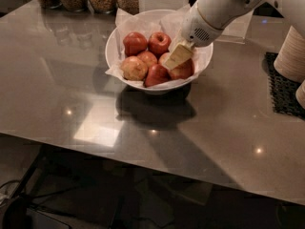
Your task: Pick apple from white bowl
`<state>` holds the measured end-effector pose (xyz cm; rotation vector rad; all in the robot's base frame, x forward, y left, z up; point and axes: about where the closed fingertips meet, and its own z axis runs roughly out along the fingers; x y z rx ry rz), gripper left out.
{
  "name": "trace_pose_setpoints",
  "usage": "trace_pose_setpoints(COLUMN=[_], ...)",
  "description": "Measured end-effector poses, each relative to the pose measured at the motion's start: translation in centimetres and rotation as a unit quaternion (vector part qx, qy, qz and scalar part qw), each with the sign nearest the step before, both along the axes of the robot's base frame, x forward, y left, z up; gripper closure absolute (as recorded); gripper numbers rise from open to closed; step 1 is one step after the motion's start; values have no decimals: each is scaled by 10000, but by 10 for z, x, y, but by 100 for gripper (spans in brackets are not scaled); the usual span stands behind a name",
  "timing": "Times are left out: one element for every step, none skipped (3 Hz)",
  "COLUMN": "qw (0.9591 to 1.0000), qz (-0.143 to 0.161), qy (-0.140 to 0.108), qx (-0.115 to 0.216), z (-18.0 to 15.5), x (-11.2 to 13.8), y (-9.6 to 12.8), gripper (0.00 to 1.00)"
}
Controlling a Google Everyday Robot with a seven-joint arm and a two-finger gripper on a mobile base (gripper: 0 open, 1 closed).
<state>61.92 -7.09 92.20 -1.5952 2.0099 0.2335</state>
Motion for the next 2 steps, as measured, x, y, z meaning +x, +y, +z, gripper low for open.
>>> trace_pose_setpoints(qw=[9999,9995], qz=[-145,-282], qy=[-23,-25], qx=[88,126], z=[4,5], x=[1,2], y=[-17,-32], gripper=[15,26])
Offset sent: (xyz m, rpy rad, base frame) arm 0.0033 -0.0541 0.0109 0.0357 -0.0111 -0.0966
